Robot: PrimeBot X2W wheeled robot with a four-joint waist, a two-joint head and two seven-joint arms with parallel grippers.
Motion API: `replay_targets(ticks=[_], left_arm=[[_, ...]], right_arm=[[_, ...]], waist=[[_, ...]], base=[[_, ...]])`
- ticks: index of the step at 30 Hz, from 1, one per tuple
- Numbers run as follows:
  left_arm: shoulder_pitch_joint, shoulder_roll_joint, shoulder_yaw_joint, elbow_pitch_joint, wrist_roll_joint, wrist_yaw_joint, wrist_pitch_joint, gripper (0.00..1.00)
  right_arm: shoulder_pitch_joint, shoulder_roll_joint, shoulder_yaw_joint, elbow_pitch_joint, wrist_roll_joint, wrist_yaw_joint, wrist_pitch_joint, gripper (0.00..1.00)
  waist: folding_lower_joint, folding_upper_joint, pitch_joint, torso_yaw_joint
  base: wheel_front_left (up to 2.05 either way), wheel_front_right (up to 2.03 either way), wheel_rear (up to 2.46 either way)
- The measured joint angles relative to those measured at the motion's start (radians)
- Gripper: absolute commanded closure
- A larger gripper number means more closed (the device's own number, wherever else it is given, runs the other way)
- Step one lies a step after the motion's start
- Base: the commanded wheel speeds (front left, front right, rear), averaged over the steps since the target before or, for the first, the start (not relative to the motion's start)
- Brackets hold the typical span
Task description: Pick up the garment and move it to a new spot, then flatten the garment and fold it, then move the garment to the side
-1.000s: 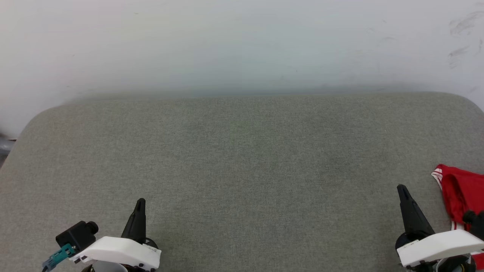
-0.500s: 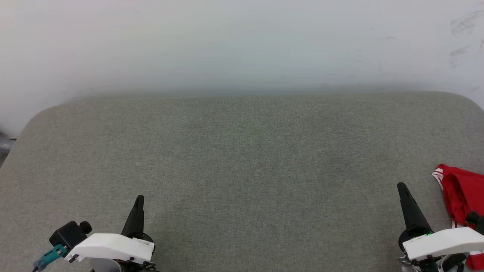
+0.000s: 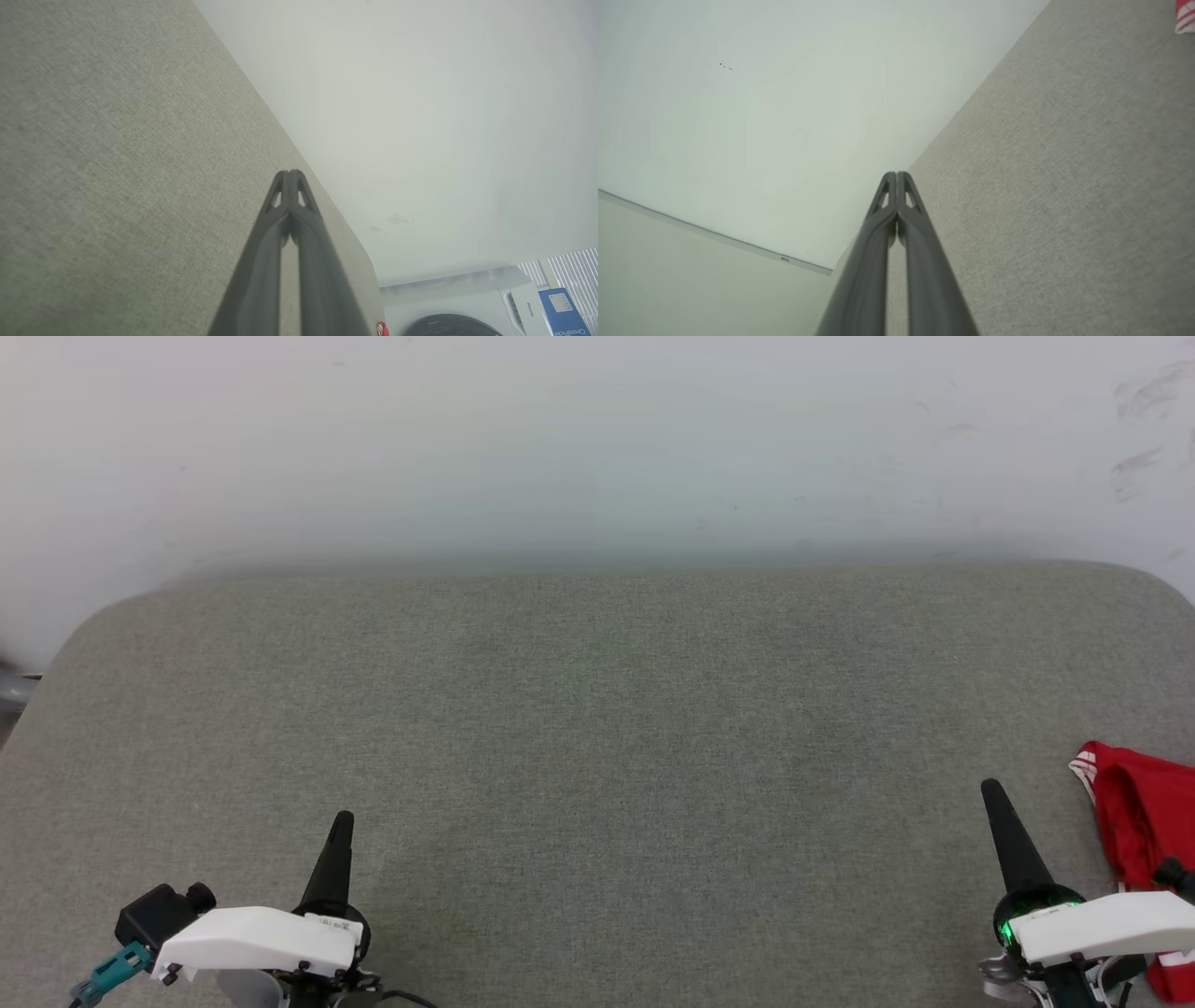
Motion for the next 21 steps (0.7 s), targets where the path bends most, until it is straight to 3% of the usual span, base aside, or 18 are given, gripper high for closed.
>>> replay_targets(ticks=[21], left_arm=[[-0.020, -0.012, 0.037, 0.008, -0.190, -0.023, 0.052, 1.00]], right_arm=[[-0.032, 0.000, -0.005, 0.041, 0.208, 0.000, 0.021, 1.00]], waist=[[0.0000, 0.0000, 0.004, 0.003]], base=[[0.00, 0.00, 0.00]])
